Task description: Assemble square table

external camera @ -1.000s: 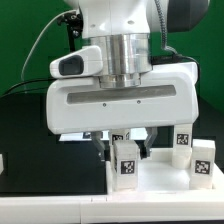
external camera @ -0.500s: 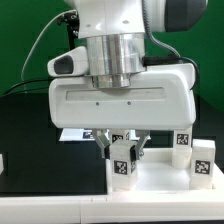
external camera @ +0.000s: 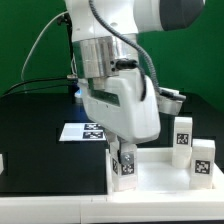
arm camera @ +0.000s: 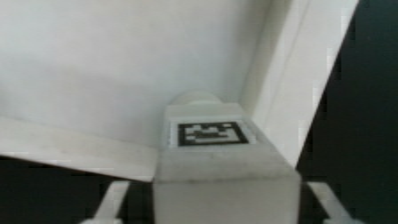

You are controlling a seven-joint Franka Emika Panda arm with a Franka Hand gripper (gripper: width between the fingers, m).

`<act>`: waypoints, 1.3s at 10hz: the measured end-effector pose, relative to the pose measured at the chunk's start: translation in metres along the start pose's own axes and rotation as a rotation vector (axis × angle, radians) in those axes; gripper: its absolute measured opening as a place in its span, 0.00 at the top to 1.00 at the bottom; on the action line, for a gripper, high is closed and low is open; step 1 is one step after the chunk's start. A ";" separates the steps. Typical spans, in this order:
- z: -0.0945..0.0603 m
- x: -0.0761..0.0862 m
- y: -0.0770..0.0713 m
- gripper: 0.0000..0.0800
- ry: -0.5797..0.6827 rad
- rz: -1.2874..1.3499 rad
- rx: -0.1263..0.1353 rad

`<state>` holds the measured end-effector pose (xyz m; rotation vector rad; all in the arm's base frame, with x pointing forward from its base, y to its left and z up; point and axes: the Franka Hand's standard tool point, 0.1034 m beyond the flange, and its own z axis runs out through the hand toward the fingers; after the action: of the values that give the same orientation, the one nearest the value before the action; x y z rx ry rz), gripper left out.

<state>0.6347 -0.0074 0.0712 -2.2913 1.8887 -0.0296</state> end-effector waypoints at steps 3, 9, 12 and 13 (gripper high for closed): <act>0.000 0.000 0.000 0.56 -0.004 -0.109 -0.004; -0.004 -0.003 -0.006 0.19 -0.014 -0.705 -0.008; 0.000 -0.010 -0.010 0.19 0.040 -1.325 -0.027; 0.004 -0.014 -0.007 0.19 0.042 -1.416 -0.039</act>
Offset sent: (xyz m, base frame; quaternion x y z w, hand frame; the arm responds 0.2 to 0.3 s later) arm 0.0076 0.0041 0.0109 -0.0187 -0.0329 -0.2764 0.9603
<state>0.6395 0.0075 0.0700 -3.0684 -0.0515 -0.2059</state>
